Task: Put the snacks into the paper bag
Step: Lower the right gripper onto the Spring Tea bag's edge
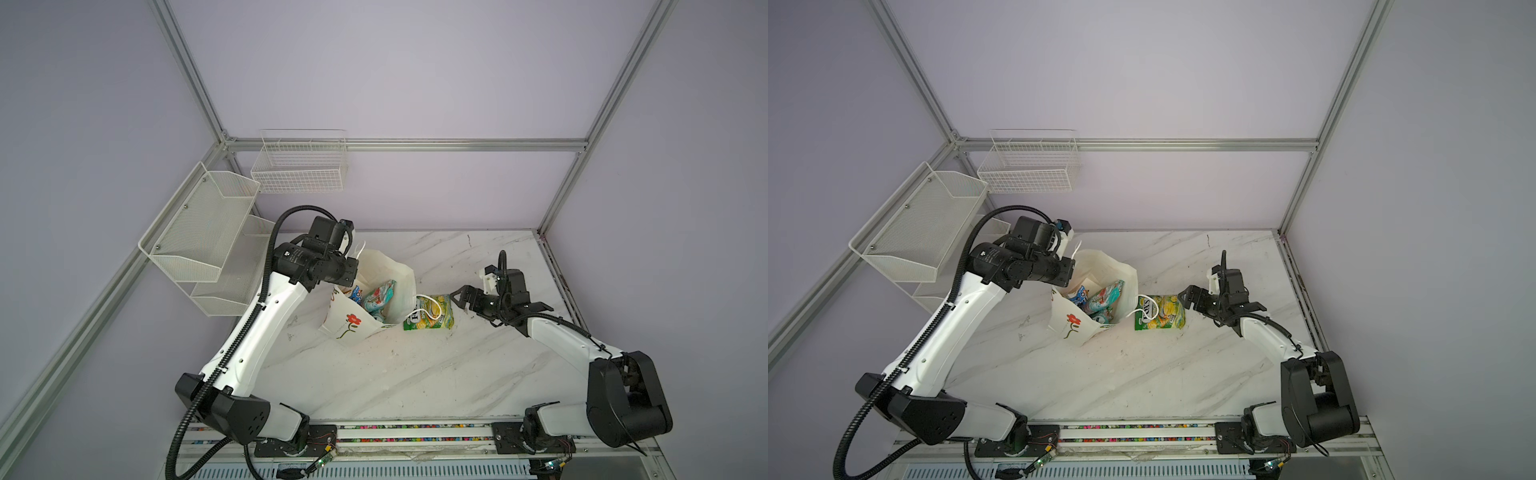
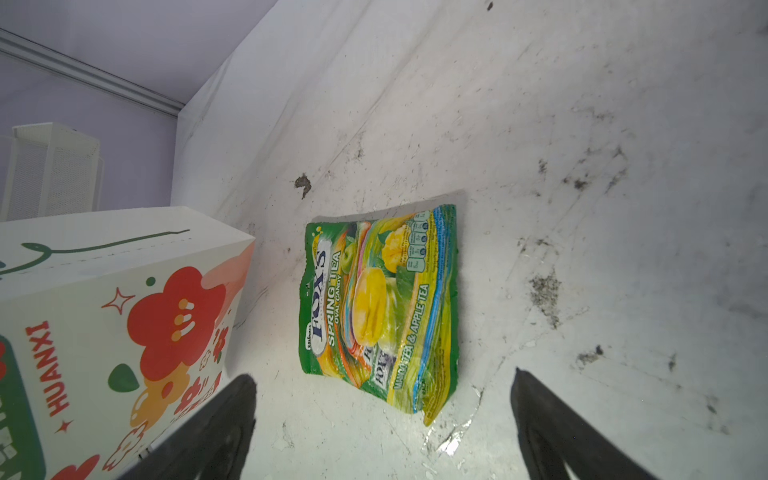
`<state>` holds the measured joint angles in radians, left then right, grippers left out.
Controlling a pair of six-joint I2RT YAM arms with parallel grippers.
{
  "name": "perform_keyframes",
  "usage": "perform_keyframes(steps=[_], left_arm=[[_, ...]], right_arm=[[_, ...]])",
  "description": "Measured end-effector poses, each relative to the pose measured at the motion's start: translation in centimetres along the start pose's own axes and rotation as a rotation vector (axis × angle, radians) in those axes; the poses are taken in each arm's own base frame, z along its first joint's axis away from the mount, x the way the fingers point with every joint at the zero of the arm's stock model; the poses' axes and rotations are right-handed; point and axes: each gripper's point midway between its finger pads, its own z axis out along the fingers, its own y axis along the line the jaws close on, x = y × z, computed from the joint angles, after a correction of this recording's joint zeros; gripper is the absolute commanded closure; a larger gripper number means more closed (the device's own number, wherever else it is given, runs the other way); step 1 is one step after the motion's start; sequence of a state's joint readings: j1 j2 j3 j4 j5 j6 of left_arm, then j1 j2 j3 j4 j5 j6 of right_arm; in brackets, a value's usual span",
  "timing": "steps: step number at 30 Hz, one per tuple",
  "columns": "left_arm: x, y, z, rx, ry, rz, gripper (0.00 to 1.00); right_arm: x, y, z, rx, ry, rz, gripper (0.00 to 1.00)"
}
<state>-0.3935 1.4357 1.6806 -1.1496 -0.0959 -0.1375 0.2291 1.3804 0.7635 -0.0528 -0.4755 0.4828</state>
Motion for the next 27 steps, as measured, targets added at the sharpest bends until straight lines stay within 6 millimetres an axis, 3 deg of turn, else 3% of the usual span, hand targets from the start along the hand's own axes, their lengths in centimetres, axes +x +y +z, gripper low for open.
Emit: perform_keyframes(steps=[9,16,27], left_arm=[[0.1,-0.3,2.3,0.002,0.046,0.004,1.0],[-0.2,-0.5,2.5,0.012,0.034,0.002,1.0],[-0.3,-0.7,2.5,0.019,0.034,0.002,1.0]], right_arm=[[1.4,-0.7,1.2,-0.02,0.042,0.021,0.05],[1.8,-1.4,2.1,-0.017,0.056,0.029,0.1],[4.5,-3.6,3.7,-0.003,0.131,0.077,0.22]])
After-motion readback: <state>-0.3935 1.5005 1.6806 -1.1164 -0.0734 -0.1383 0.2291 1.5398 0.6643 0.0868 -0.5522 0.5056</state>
